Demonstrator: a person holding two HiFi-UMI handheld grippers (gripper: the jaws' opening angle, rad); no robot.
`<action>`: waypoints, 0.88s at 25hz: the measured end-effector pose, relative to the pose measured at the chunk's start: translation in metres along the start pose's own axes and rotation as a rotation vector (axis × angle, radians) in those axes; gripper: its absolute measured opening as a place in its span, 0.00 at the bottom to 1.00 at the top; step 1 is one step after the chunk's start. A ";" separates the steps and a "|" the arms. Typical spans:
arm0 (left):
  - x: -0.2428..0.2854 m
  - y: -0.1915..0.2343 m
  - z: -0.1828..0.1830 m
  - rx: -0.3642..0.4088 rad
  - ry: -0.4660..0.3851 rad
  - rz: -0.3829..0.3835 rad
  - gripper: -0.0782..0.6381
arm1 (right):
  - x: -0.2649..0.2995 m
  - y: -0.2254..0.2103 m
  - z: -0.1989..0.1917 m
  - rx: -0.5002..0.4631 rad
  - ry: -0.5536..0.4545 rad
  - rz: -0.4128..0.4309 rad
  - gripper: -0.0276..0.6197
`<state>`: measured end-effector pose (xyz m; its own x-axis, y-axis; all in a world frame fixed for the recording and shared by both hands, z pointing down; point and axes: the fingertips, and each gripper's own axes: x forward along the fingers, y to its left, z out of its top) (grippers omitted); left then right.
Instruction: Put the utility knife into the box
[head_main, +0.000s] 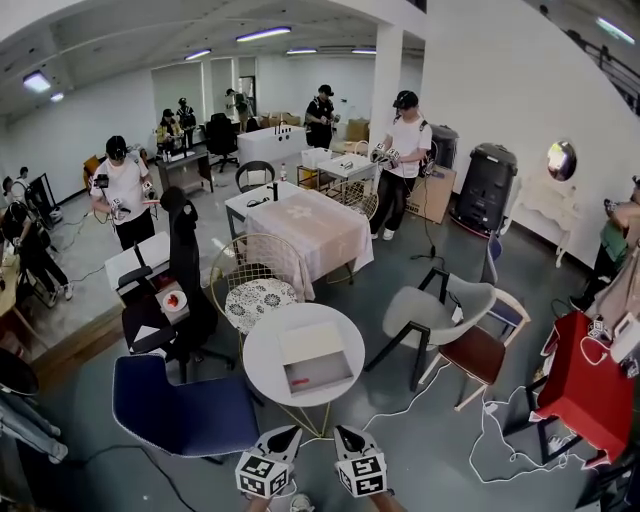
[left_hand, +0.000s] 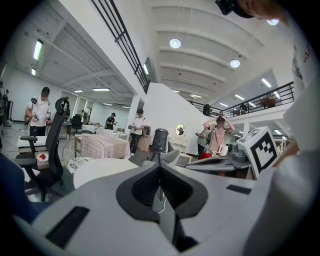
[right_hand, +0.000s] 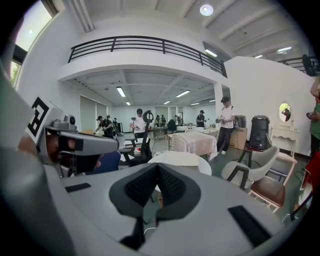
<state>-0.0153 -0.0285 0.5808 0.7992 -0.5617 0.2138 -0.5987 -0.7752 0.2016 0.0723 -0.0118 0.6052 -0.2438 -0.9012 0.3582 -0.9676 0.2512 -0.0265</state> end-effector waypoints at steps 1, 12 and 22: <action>0.000 -0.009 -0.003 -0.002 0.003 -0.002 0.13 | -0.007 -0.002 -0.004 0.000 0.004 0.000 0.07; -0.020 -0.072 -0.026 0.002 0.005 0.031 0.13 | -0.067 -0.002 -0.031 -0.015 -0.004 0.038 0.07; -0.048 -0.112 -0.042 0.003 -0.014 0.066 0.13 | -0.114 0.007 -0.050 -0.030 -0.015 0.051 0.07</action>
<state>0.0112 0.0974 0.5886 0.7587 -0.6157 0.2129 -0.6500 -0.7372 0.1844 0.0963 0.1109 0.6111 -0.2941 -0.8922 0.3427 -0.9515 0.3072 -0.0168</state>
